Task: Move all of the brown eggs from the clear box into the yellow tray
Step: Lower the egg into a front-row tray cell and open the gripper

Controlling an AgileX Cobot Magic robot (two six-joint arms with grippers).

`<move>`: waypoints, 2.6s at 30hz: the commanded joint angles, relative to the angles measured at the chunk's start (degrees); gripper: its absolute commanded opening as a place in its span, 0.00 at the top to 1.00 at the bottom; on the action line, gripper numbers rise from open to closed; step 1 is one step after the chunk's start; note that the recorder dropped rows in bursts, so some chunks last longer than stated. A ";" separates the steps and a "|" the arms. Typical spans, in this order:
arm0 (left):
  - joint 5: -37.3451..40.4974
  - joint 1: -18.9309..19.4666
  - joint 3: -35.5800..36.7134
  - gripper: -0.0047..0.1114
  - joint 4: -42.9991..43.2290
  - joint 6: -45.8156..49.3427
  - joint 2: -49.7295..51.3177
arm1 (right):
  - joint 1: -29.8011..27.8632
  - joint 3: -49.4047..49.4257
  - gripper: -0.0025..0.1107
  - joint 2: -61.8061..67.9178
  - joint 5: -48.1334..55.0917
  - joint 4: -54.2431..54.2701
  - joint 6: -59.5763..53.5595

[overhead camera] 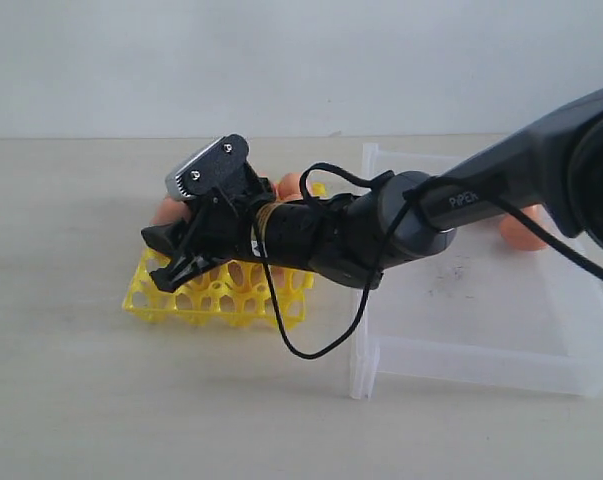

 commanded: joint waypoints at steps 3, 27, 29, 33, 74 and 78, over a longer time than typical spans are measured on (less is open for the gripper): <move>-0.11 -0.34 0.22 0.93 0.09 0.01 -0.17 | -0.52 -0.56 0.98 0.16 -0.64 -8.12 1.81; -0.11 -0.34 0.22 0.93 0.09 0.01 -0.17 | -0.52 -6.61 0.98 5.18 1.42 -16.61 10.23; -0.11 -0.34 0.22 0.93 0.09 0.01 -0.17 | -0.52 -6.62 0.98 5.18 1.42 -15.73 10.32; -0.11 -0.34 0.22 0.93 0.09 0.01 -0.17 | -0.52 -6.62 0.98 5.18 1.42 -15.16 9.85; -0.11 -0.34 0.22 0.93 0.09 0.01 -0.17 | -0.52 -6.62 0.55 5.18 7.98 -9.86 10.66; -0.11 -0.34 0.22 0.93 0.09 0.01 -0.17 | -0.52 -6.62 0.55 5.18 7.98 -9.28 10.66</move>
